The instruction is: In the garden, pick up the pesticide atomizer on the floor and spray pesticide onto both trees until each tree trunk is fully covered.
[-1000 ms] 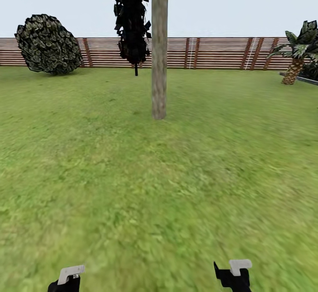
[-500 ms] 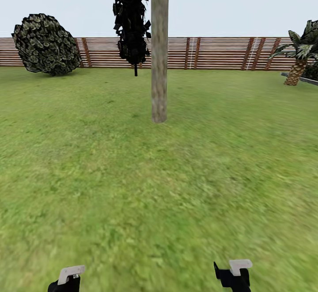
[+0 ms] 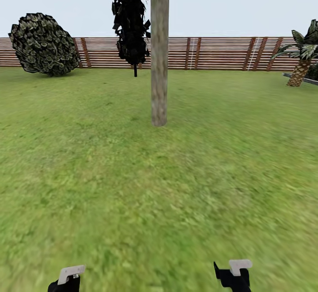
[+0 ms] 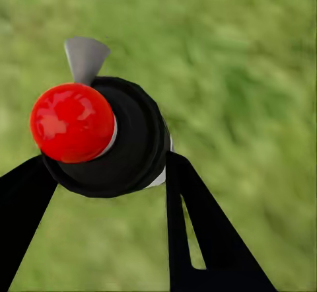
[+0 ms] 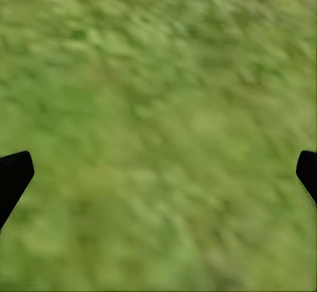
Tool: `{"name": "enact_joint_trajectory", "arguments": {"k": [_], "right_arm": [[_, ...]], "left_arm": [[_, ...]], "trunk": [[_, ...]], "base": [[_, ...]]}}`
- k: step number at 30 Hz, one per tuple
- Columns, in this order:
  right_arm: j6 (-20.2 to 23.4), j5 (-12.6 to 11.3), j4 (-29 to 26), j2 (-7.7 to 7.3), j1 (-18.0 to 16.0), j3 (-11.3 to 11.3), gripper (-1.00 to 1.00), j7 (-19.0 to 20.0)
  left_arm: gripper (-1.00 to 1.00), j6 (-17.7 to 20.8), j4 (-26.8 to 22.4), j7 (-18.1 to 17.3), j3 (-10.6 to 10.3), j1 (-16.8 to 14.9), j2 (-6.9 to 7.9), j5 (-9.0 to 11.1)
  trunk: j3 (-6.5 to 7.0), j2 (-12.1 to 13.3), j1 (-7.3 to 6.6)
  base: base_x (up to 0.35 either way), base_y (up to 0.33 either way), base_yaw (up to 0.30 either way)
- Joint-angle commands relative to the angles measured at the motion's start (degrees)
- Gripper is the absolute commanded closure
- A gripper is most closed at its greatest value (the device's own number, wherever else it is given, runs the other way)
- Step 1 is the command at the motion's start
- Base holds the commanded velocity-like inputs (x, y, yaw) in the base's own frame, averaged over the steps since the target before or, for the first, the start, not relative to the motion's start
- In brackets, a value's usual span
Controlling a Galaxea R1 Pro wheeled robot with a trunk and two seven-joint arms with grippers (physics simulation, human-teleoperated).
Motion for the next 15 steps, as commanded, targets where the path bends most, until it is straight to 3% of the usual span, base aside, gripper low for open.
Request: {"name": "enact_joint_trajectory", "arguments": {"k": [1,15], "right_arm": [[-0.17,0.11,0.05,-0.01,-0.03,0.01,-1.0,-0.02],[-0.17,0.11,0.05,-0.01,-0.03,0.01,-1.0,-0.02]], "left_arm": [[1.0,-0.19,0.04,0.04,0.02,-0.02,0.0,0.13],[1.0,-0.19,0.11,0.03,0.02,-0.03,0.0,0.13]], "trunk": [[-0.05,-0.01,0.02],[-0.05,-0.01,0.02]], "base": [[0.339,0.0,0.0],[0.339,0.0,0.0]]}}
